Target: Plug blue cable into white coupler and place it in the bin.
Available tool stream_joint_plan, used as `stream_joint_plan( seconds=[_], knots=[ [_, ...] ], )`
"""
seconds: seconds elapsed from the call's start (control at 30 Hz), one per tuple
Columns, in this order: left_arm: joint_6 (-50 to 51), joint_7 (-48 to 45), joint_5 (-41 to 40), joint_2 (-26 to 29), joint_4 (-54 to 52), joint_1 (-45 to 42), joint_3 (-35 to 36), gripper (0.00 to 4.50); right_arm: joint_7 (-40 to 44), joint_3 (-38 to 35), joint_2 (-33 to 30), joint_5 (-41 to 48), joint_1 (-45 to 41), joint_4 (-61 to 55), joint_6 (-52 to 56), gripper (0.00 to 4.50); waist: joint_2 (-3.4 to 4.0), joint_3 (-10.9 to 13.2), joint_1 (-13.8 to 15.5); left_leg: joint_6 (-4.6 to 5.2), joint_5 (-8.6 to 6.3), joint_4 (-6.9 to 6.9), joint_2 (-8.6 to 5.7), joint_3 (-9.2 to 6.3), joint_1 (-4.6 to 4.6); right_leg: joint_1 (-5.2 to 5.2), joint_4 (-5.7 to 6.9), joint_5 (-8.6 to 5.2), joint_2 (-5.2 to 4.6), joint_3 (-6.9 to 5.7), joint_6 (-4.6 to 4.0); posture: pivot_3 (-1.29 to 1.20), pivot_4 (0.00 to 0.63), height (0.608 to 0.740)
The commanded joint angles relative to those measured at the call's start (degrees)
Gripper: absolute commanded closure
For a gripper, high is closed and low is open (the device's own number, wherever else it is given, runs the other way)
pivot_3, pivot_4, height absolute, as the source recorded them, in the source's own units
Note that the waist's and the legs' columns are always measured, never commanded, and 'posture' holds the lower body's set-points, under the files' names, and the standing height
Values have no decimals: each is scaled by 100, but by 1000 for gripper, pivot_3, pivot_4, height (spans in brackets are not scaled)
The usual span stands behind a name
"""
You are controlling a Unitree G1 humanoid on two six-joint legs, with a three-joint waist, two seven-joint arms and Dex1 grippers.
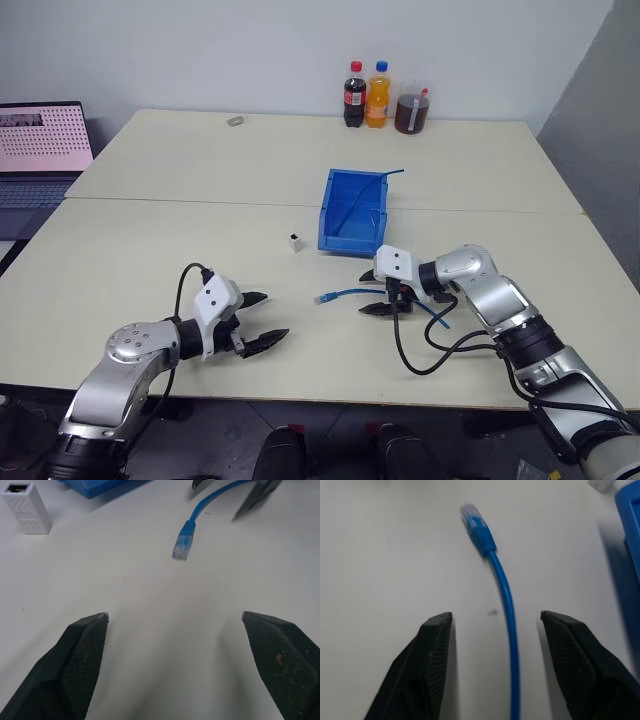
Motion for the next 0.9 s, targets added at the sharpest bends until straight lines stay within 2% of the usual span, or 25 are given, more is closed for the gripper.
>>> stream_joint_plan(
  seconds=[0.03,0.2,0.5,0.53,0.57,0.8,0.9],
  knots=[
    [-156,-33,133,-189,283,-478,-295,0,-53,-891,-201,1277,580,-1826,1789,548,0,0,36,0,0,0,-1,-4,-2,1,0,0,0,-3,0,0,150,740],
    [-354,-230,414,-419,1001,-1121,-740,0,-950,-1400,-379,1673,1752,-3407,2905,548,-9,-4,33,-1,-1,2,-7,-17,-11,3,-2,-11,-1,-11,18,0,150,740],
    [-962,-583,1050,-754,2399,-2119,-1408,0,-2454,-1691,-100,1979,3062,-4920,3808,548,-11,-3,-48,-1,0,2,-6,-27,-11,2,2,-13,11,-9,22,0,150,740],
    [-1000,-634,1107,-766,2485,-2172,-1466,363,-2577,-1681,-81,1998,3156,-5008,3842,530,-11,-3,-50,-1,0,2,-7,-26,-12,2,1,-13,11,-7,22,0,150,740],
    [-1057,-672,1175,-778,2564,-2219,-1521,453,-2685,-1677,-73,2024,3226,-5084,3869,530,-11,-3,-49,-1,0,3,-7,-25,-12,3,0,-13,10,-6,22,0,150,740],
    [-1181,-926,1398,-823,2699,-2283,-1767,2123,-3108,-1781,-135,2149,3323,-5225,3892,530,-14,-6,-48,-1,0,3,-7,-25,-11,4,-1,-14,9,-7,24,0,150,740],
    [-1192,-973,1483,-819,2636,-2225,-1875,2633,-3188,-1779,-203,2223,3328,-5217,3849,530,-18,-8,-46,-1,-1,3,-7,-25,-11,6,-3,-14,8,-7,25,0,150,740]
  ],
)
